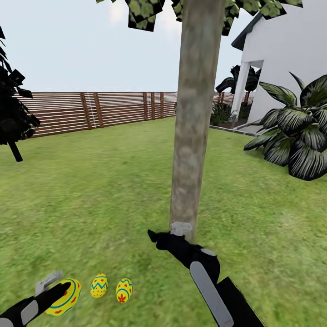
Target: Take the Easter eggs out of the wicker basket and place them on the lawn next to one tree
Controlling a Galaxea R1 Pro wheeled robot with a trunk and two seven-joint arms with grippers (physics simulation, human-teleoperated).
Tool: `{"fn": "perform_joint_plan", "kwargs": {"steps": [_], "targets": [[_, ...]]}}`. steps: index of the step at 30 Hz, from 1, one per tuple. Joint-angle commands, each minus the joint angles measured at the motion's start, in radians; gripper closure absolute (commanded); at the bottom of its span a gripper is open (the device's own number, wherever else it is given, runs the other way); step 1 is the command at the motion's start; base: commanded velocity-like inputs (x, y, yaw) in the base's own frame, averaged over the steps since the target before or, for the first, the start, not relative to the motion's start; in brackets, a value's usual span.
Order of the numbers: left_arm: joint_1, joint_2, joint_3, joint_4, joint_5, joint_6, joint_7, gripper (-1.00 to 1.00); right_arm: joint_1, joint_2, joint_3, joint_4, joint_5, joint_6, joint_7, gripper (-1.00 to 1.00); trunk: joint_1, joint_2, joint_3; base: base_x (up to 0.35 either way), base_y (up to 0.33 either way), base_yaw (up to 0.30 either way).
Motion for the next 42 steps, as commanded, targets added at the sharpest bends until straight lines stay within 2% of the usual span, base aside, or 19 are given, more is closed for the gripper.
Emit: {"fn": "perform_joint_plan", "kwargs": {"steps": [1, 9, 11, 13, 17, 20, 26, 38, 42], "targets": [[0.0, -0.001, 0.0, 0.009, 0.011, -0.002, -0.003, 1.0, -0.001, 0.002, 0.012, -0.001, -0.009, -0.001, -0.011, -1.0, 0.004, -0.008, -0.005, 0.0, 0.0, 0.0], [-0.007, -0.009, 0.002, -0.006, 0.013, 0.008, 0.018, 1.0, -0.001, -0.002, 0.022, 0.001, -0.008, -0.03, -0.012, -1.0, 0.035, -0.064, -0.03, 0.0, 0.0, 0.18], [-0.011, -0.008, 0.001, -0.055, 0.014, 0.027, 0.021, 1.0, -0.001, -0.003, 0.023, 0.0, -0.008, -0.042, -0.011, -1.0, 0.042, -0.078, -0.036, 0.0, 0.0, 0.066], [-0.012, -0.008, 0.001, -0.116, 0.015, 0.074, 0.021, 1.0, -0.001, -0.004, 0.023, 0.0, -0.008, -0.047, -0.011, -1.0, 0.05, -0.092, -0.042, 0.0, 0.0, 0.017], [-0.012, -0.013, 0.001, -0.154, 0.014, 0.128, 0.021, 1.0, -0.001, -0.004, 0.021, 0.001, -0.008, -0.049, -0.012, -1.0, 0.065, -0.12, -0.055, 0.0, 0.0, 0.003], [-0.012, -0.015, 0.001, -0.157, 0.014, 0.132, 0.021, 1.0, -0.001, -0.004, 0.016, 0.002, -0.009, -0.05, -0.012, -1.0, 0.077, -0.141, -0.064, 0.0, 0.0, 0.0], [-0.012, -0.016, 0.0, -0.161, 0.014, 0.135, 0.021, 1.0, -0.001, -0.004, 0.018, 0.009, -0.01, -0.126, -0.01, -1.0, 0.1, -0.183, -0.083, 0.0, 0.0, 0.0], [-0.012, -0.014, -0.001, -0.163, 0.015, 0.14, 0.01, 1.0, -0.001, 0.003, 0.02, 0.041, -0.01, -0.138, -0.011, -1.0, 0.146, -0.267, -0.12, 0.0, 0.0, 0.0], [-0.012, -0.013, -0.001, -0.178, 0.015, 0.144, 0.007, 1.0, -0.001, 0.005, 0.022, 0.074, -0.01, -0.173, -0.009, -1.0, 0.161, -0.295, -0.133, 0.0, 0.0, 0.0]]}}
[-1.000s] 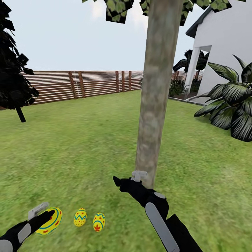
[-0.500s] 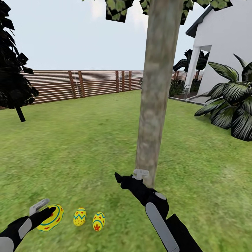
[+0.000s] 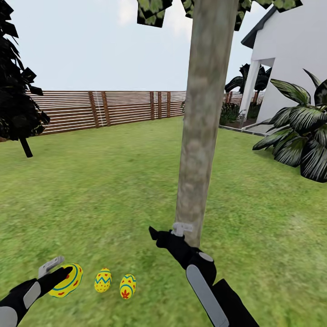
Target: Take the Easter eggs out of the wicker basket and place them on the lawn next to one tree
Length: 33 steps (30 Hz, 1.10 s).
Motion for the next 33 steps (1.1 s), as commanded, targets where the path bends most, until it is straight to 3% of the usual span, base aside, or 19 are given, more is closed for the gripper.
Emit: {"fn": "perform_joint_plan", "kwargs": {"steps": [1, 33], "targets": [[0.0, -0.001, 0.003, -0.004, 0.01, 0.017, -0.004, 1.0, -0.001, -0.002, 0.001, 0.001, -0.011, -0.002, -0.009, -1.0, 0.004, -0.008, -0.004, 0.0, 0.0, 0.0], [-0.001, -0.011, 0.005, -0.022, 0.009, 0.039, 0.004, 1.0, -0.001, -0.004, 0.0, 0.006, -0.011, -0.006, -0.006, -1.0, 0.127, -0.232, -0.103, 0.0, 0.0, -0.01]]}}
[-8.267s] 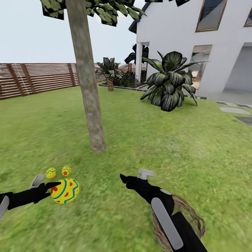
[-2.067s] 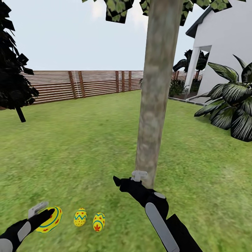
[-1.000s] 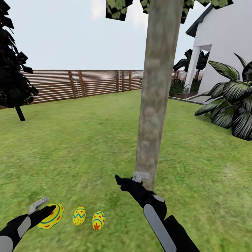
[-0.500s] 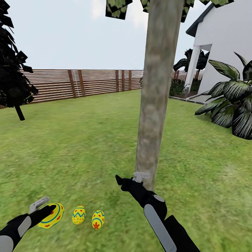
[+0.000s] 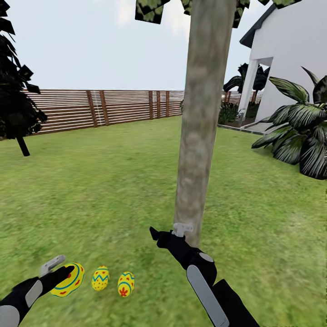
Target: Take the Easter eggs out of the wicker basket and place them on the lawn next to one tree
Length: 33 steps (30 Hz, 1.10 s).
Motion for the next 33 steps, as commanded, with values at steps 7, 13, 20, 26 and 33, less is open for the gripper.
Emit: {"fn": "perform_joint_plan", "kwargs": {"steps": [7, 13, 20, 26, 33], "targets": [[-0.001, 0.0, 0.004, -0.001, 0.009, 0.009, -0.003, 1.0, -0.001, 0.004, 0.003, -0.001, -0.01, 0.0, -0.009, -1.0, 0.027, -0.05, -0.019, 0.0, 0.0, -0.131], [-0.001, -0.001, 0.004, -0.001, 0.009, 0.009, -0.003, 1.0, -0.001, 0.008, 0.004, 0.0, -0.01, 0.0, -0.009, -1.0, 0.05, -0.092, -0.037, 0.0, 0.0, -0.005], [-0.001, -0.001, 0.003, -0.001, 0.009, 0.008, -0.003, 1.0, -0.001, 0.004, 0.003, 0.0, -0.011, 0.003, -0.009, -1.0, 0.077, -0.141, -0.059, 0.0, 0.0, 0.0], [0.0, -0.021, 0.003, -0.001, 0.006, 0.006, -0.003, 1.0, -0.001, 0.005, 0.003, 0.0, -0.011, 0.002, -0.009, -1.0, 0.1, -0.183, -0.078, 0.0, 0.0, 0.0], [0.0, -0.024, 0.002, -0.001, 0.006, 0.005, -0.003, 1.0, -0.001, 0.005, 0.002, 0.0, -0.011, 0.002, -0.009, -1.0, 0.127, -0.232, -0.1, 0.0, 0.0, 0.0]]}}
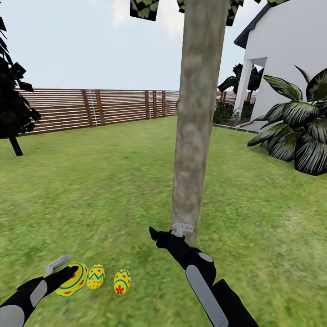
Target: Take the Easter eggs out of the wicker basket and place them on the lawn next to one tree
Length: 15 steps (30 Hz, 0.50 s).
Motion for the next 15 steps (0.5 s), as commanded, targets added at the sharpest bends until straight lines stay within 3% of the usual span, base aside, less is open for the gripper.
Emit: {"fn": "perform_joint_plan", "kwargs": {"steps": [1, 15], "targets": [[-0.001, -0.001, 0.004, -0.001, 0.009, 0.008, -0.003, 1.0, -0.001, 0.001, 0.002, -0.002, -0.01, 0.002, -0.01, -1.0, 0.004, -0.008, -0.004, 0.0, 0.0, 0.0], [-0.001, -0.005, 0.004, -0.001, 0.007, 0.006, -0.003, 1.0, -0.001, -0.002, 0.002, -0.002, -0.011, 0.002, -0.01, -1.0, 0.058, -0.106, -0.048, 0.0, 0.0, 0.0]]}}
